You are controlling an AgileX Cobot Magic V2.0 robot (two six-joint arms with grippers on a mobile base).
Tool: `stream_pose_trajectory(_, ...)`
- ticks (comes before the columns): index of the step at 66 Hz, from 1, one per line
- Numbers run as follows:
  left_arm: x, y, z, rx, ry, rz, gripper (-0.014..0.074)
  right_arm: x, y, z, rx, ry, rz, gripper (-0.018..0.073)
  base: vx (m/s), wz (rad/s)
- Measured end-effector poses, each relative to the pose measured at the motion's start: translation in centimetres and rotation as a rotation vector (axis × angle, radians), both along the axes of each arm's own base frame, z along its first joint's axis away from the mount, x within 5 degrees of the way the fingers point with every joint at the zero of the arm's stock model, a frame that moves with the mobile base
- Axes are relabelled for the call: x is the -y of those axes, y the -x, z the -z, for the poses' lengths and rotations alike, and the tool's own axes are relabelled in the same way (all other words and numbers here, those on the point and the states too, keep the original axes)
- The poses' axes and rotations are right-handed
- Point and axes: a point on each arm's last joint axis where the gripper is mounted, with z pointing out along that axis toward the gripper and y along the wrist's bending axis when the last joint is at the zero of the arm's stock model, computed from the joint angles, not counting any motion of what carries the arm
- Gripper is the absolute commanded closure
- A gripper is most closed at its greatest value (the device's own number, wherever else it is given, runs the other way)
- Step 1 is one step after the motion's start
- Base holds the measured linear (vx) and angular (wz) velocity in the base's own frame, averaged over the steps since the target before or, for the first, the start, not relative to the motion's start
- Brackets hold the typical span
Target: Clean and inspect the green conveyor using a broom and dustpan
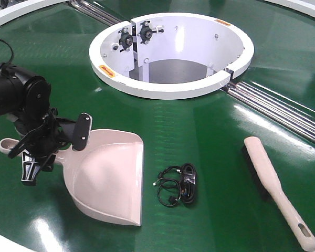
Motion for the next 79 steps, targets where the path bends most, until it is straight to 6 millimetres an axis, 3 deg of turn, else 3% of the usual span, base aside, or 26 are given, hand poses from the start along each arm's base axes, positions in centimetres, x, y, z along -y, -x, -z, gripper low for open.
stream_pose_trajectory(23,0.0,0.0,0.0,0.0,0.0,0.0,0.0604,0.0,0.0,0.0,0.0,0.001,0.0,0.0569,0.0,0.0)
stream_pose_trajectory(39,0.0,0.0,0.0,0.0,0.001,-0.001,0.0604,0.0,0.0,-0.2,0.024,0.166,0.001,0.0569,0.0,0.0)
stream_pose_trajectory(55,0.0,0.0,0.0,-0.001,0.002,-0.002,0.0604,0.0,0.0,-0.6,0.071,0.175,0.004,0.0569,0.0,0.0)
stream_pose_trajectory(68,0.0,0.0,0.0,-0.001,0.002,-0.002,0.0604,0.0,0.4,-2.9,0.315,0.108,0.011,0.0569,0.0,0.0)
stream_pose_trajectory(79,0.0,0.0,0.0,-0.001,0.002,-0.002,0.0603,0.0,1.0,-6.6,0.308,0.065,0.009,0.0569,0.0,0.0)
